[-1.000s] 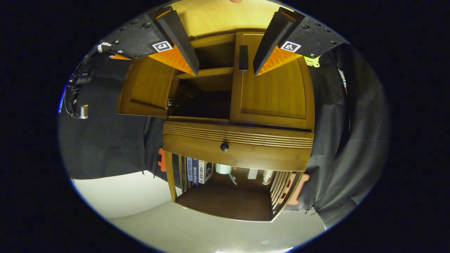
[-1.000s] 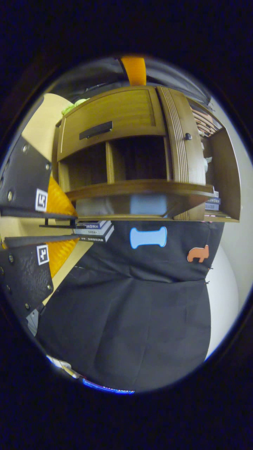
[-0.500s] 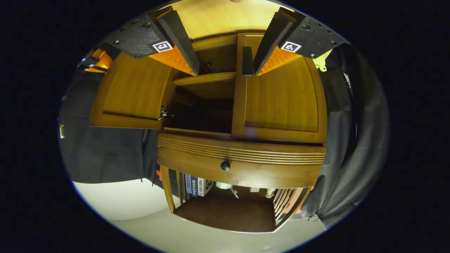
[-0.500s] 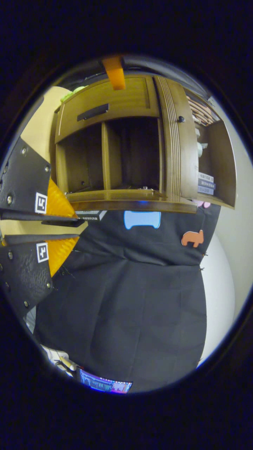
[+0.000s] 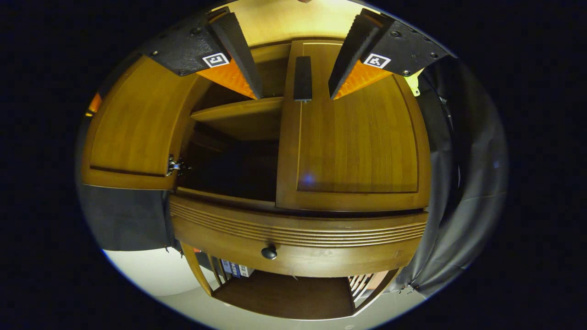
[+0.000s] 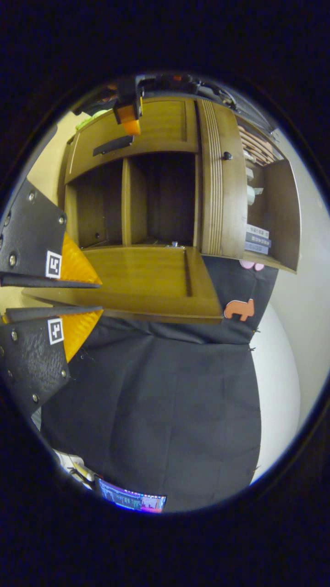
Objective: Open the right door of the double-door shoe cabinet with the right hand, and open the left door with the left hand.
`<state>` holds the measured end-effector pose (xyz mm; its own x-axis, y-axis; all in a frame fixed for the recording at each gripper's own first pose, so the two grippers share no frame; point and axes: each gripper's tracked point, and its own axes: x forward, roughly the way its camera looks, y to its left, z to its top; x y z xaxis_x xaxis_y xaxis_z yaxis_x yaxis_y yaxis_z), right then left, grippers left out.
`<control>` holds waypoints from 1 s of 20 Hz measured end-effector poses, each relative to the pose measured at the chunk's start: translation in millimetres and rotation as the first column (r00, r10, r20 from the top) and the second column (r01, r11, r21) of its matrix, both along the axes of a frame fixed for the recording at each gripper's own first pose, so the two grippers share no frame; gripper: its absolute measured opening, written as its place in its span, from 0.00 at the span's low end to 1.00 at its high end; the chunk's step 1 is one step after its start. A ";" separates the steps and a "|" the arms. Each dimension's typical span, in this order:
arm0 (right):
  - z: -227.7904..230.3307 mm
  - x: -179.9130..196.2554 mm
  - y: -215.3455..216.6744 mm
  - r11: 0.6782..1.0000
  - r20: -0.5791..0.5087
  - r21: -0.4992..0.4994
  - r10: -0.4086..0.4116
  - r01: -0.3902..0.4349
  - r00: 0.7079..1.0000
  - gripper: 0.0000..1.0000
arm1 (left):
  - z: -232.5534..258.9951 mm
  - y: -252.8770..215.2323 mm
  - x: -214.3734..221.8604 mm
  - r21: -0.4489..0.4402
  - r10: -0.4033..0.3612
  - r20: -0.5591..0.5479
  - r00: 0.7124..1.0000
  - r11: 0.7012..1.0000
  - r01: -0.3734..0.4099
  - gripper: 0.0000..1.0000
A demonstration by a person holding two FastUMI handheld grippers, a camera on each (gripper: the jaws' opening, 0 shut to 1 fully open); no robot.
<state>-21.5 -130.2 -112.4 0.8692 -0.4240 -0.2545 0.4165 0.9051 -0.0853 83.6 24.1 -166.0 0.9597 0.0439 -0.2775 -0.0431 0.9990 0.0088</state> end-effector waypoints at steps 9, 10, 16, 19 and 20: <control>49.2 2.1 3.5 0.999 0.094 -0.034 -0.010 0.013 0.996 0.18 | -39.6 8.5 32.0 0.012 0.016 -0.052 0.999 1.000 -0.016 0.81; 50.5 -0.1 1.8 0.999 0.098 -0.032 -0.018 0.021 0.995 0.18 | -42.4 9.4 34.6 0.015 0.021 -0.056 0.998 1.000 -0.020 0.81; 45.0 -15.0 -13.8 0.995 0.089 -0.046 -0.081 0.086 0.993 0.17 | -57.2 10.9 46.1 0.010 0.044 -0.077 0.996 0.999 -0.043 0.73; 44.6 -28.6 -24.4 0.991 0.088 -0.043 -0.122 0.126 0.989 0.17 | -63.5 17.2 49.7 0.006 0.078 -0.084 0.993 0.997 -0.078 0.58; 43.9 -34.2 -29.9 0.989 0.089 -0.045 -0.138 0.143 0.986 0.18 | -66.3 16.2 49.3 -0.004 0.084 -0.091 0.992 0.996 -0.085 0.51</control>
